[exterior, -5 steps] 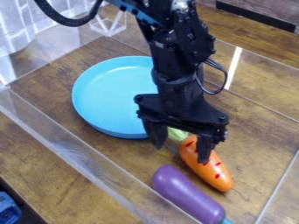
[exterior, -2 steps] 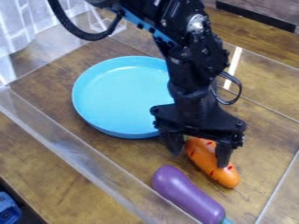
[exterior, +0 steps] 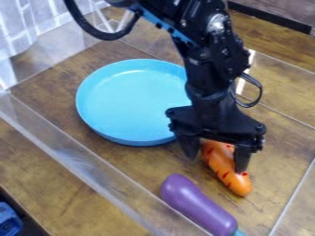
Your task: Move the carrot to the left side
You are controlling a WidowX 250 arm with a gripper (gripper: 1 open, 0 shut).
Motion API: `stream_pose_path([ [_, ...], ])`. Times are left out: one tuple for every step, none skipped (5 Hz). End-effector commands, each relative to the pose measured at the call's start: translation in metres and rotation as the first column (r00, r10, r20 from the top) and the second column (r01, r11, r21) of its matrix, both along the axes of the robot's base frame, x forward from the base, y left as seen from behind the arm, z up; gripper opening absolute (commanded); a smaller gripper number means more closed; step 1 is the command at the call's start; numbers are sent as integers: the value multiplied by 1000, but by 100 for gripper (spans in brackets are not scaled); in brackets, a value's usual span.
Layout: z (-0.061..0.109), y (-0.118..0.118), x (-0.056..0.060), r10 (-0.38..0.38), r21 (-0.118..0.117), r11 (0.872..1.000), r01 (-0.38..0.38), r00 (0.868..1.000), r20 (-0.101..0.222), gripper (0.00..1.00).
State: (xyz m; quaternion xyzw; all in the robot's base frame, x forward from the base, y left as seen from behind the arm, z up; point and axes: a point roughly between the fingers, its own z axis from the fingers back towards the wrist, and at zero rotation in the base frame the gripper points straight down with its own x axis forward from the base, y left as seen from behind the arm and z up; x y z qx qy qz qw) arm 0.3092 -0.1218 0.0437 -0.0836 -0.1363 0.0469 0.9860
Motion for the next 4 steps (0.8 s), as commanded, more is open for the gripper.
stream_pose_path([
  [7, -5, 7, -14, 0, 1000, 14, 999, 31, 100],
  [8, -7, 11, -11, -2, 1000, 11, 999, 40, 100],
  [6, -8, 14, -3, -3, 1000, 3, 999, 43, 100],
  [4, -10, 17, 8, -8, 1000, -7, 999, 46, 100],
])
